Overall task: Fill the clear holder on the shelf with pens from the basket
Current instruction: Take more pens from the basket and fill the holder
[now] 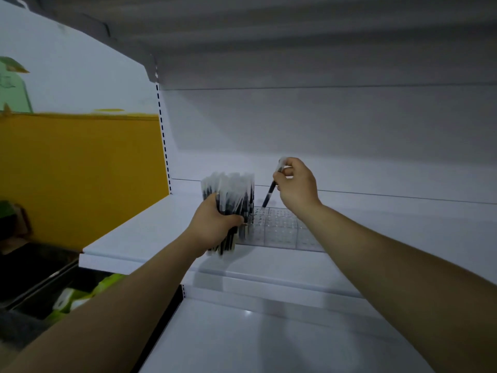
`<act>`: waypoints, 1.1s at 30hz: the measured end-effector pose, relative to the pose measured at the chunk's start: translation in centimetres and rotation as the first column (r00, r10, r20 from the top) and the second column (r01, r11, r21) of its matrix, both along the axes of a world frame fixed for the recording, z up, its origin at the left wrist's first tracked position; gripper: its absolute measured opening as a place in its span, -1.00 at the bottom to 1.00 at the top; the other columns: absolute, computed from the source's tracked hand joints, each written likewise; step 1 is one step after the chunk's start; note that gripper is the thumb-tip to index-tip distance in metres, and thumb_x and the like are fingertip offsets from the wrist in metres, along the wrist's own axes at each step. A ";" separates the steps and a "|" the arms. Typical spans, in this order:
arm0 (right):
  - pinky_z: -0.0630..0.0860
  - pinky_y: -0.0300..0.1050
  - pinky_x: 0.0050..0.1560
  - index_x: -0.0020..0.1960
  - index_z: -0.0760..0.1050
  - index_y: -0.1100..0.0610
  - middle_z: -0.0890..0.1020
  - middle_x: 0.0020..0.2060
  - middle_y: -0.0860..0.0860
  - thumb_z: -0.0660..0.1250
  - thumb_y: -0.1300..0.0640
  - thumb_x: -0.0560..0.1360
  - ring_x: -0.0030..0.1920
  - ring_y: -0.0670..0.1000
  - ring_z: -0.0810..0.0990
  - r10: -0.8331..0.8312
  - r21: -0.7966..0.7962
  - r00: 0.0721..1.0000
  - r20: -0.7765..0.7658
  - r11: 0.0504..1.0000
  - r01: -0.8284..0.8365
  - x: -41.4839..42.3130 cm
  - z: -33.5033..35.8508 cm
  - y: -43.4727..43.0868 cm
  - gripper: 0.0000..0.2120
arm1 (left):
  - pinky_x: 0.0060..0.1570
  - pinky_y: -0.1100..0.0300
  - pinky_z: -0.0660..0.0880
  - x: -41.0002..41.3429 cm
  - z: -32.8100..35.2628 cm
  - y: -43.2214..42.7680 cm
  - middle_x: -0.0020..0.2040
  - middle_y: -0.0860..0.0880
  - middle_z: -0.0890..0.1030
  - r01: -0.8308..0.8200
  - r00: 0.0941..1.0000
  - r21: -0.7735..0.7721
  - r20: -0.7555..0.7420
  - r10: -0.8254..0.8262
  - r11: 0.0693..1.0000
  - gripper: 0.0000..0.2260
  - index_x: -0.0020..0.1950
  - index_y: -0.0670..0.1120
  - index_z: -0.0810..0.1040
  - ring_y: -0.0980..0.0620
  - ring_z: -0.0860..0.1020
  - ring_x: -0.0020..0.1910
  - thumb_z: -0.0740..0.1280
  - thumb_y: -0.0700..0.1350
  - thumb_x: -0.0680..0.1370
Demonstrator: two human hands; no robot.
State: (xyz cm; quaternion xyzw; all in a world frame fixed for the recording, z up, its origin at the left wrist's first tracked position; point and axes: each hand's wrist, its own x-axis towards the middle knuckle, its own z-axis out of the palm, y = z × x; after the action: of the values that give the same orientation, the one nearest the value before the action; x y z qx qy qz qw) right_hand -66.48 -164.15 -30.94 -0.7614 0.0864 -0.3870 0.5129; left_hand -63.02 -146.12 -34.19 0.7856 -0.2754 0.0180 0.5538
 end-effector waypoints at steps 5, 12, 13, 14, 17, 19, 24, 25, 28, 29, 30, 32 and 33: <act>0.40 -0.44 -0.36 -0.03 0.46 0.05 0.53 -0.19 -0.05 0.25 0.28 0.55 -0.16 0.04 0.53 -0.004 0.006 1.000 0.021 1.000 0.004 2.2 -0.5 -0.1 -0.86 | -0.13 0.25 0.48 1.4 -0.5 0.0 -0.12 0.12 0.61 0.039 0.999 -0.009 0.003 -0.039 0.999 -0.72 -0.05 0.10 0.51 0.15 0.58 -0.13 0.44 -0.27 0.44; 0.36 -0.51 -0.40 -0.05 0.45 0.03 0.53 -0.21 -0.02 0.23 0.29 0.56 -0.21 0.01 0.51 -0.009 -0.044 1.000 -0.022 0.999 0.008 4.4 -1.1 -0.2 -0.83 | -0.06 0.21 0.47 2.7 -0.8 0.1 -0.12 0.17 0.57 0.083 0.997 -0.026 0.000 -0.083 0.996 -0.68 0.05 0.06 0.48 0.19 0.54 -0.11 0.43 -0.29 0.45; 0.36 -0.50 -0.42 -0.04 0.45 0.03 0.54 -0.19 0.00 0.23 0.29 0.56 -0.22 0.01 0.51 -0.009 -0.036 1.000 -0.020 0.999 0.009 4.5 -1.0 -0.3 -0.83 | -0.06 0.21 0.47 2.8 -0.8 0.1 -0.12 0.17 0.57 0.090 0.996 -0.025 0.002 -0.090 0.996 -0.69 0.04 0.06 0.48 0.19 0.54 -0.11 0.43 -0.29 0.45; 0.36 -0.49 -0.45 -0.03 0.46 0.04 0.54 -0.18 0.01 0.22 0.30 0.57 -0.24 0.00 0.51 -0.013 -0.021 1.000 -0.013 1.000 0.013 4.7 -1.0 -0.4 -0.84 | -0.06 0.22 0.46 2.9 -0.7 0.1 -0.13 0.17 0.57 0.095 0.995 -0.022 0.005 -0.095 0.995 -0.69 0.01 0.09 0.48 0.20 0.54 -0.12 0.43 -0.29 0.45; 0.35 -0.48 -0.47 0.00 0.46 0.07 0.55 -0.16 0.03 0.22 0.30 0.57 -0.31 -0.06 0.51 -0.025 -0.023 1.000 -0.017 0.999 0.024 5.3 -0.9 -0.6 -0.85 | -0.18 0.33 0.45 3.4 -0.6 -0.1 -0.15 0.18 0.57 0.120 0.993 -0.027 0.014 -0.120 0.992 -0.67 -0.11 0.16 0.46 0.24 0.54 -0.14 0.44 -0.28 0.45; 0.36 -0.46 -0.47 0.02 0.46 0.07 0.56 -0.15 0.04 0.23 0.28 0.57 -0.34 -0.09 0.52 -0.020 -0.054 0.999 -0.048 0.998 0.017 5.5 -1.3 -0.7 -0.86 | -0.24 0.38 0.43 3.6 -0.7 -0.2 -0.14 0.17 0.58 0.127 0.992 -0.043 0.002 -0.127 0.991 -0.67 -0.11 0.16 0.46 0.24 0.54 -0.15 0.44 -0.28 0.45; 0.40 -0.37 -0.35 -0.05 0.46 0.02 0.54 -0.22 -0.02 0.24 0.27 0.56 -0.28 -0.03 0.52 -0.031 -0.049 1.000 0.002 0.998 0.032 5.3 -1.4 -0.8 -0.84 | -0.29 0.47 0.41 3.5 -0.7 -0.3 -0.14 0.18 0.58 0.145 0.989 -0.055 -0.013 -0.146 0.988 -0.67 -0.08 0.15 0.45 0.27 0.54 -0.17 0.44 -0.27 0.45; 0.41 -0.37 -0.31 -0.06 0.46 0.00 0.54 -0.24 -0.04 0.25 0.26 0.56 -0.26 -0.03 0.52 -0.039 -0.056 0.999 0.008 0.998 0.039 5.4 -1.3 -0.8 -0.83 | -0.31 0.49 0.40 3.6 -0.7 -0.3 -0.14 0.19 0.58 0.148 0.989 -0.052 -0.014 -0.149 0.988 -0.67 -0.08 0.15 0.45 0.28 0.54 -0.18 0.44 -0.27 0.45; 0.38 -0.45 -0.35 0.00 0.44 0.00 0.52 -0.25 -0.07 0.25 0.23 0.57 -0.28 -0.07 0.51 -0.051 -0.072 0.999 -0.004 0.996 0.051 5.6 -1.3 -0.8 -0.86 | -0.35 0.52 0.40 3.7 -0.8 -0.5 -0.15 0.19 0.58 0.156 0.987 -0.050 -0.018 -0.157 0.986 -0.68 -0.09 0.15 0.46 0.29 0.53 -0.20 0.44 -0.27 0.46; 0.38 -0.42 -0.34 0.06 0.45 0.02 0.51 -0.25 -0.08 0.25 0.22 0.57 -0.27 -0.07 0.51 -0.052 -0.084 0.999 -0.016 0.995 0.051 5.6 -1.4 -0.8 -0.87 | -0.36 0.54 0.40 3.7 -0.9 -0.6 -0.15 0.19 0.57 0.159 0.987 -0.050 -0.018 -0.160 0.986 -0.67 -0.10 0.15 0.45 0.30 0.53 -0.21 0.44 -0.28 0.46; 0.38 -0.38 -0.34 0.11 0.46 0.05 0.50 -0.25 -0.08 0.25 0.21 0.57 -0.26 -0.06 0.51 -0.050 -0.097 0.998 -0.036 0.994 0.046 5.7 -1.4 -0.9 -0.85 | -0.38 0.56 0.39 3.7 -0.8 -0.7 -0.16 0.19 0.57 0.162 0.986 -0.049 -0.018 -0.163 0.986 -0.67 -0.11 0.15 0.45 0.30 0.53 -0.22 0.44 -0.28 0.46; 0.38 -0.31 -0.35 0.17 0.46 0.08 0.49 -0.25 -0.09 0.25 0.21 0.58 -0.29 -0.07 0.49 -0.040 -0.126 0.994 -0.097 0.992 0.028 6.0 -1.6 -1.0 -0.81 | -0.40 0.57 0.39 3.7 -0.9 -0.8 -0.16 0.18 0.57 0.168 0.985 -0.052 -0.020 -0.169 0.984 -0.67 -0.12 0.15 0.45 0.31 0.52 -0.25 0.44 -0.29 0.46; 0.37 -0.29 -0.36 0.19 0.47 0.09 0.49 -0.24 -0.09 0.24 0.21 0.58 -0.29 -0.07 0.48 -0.041 -0.143 0.992 -0.123 0.989 0.024 6.2 -1.8 -1.0 -0.80 | -0.41 0.56 0.39 3.8 -0.9 -0.9 -0.16 0.17 0.57 0.167 0.986 -0.054 -0.019 -0.168 0.984 -0.67 -0.11 0.14 0.46 0.31 0.53 -0.25 0.44 -0.29 0.46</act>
State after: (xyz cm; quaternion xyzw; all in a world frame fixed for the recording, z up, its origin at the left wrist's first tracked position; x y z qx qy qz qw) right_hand -60.32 -165.15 -32.71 -0.8172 0.1034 -0.3517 0.4448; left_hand -59.26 -147.02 -35.05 0.7449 -0.3335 -0.0308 0.5770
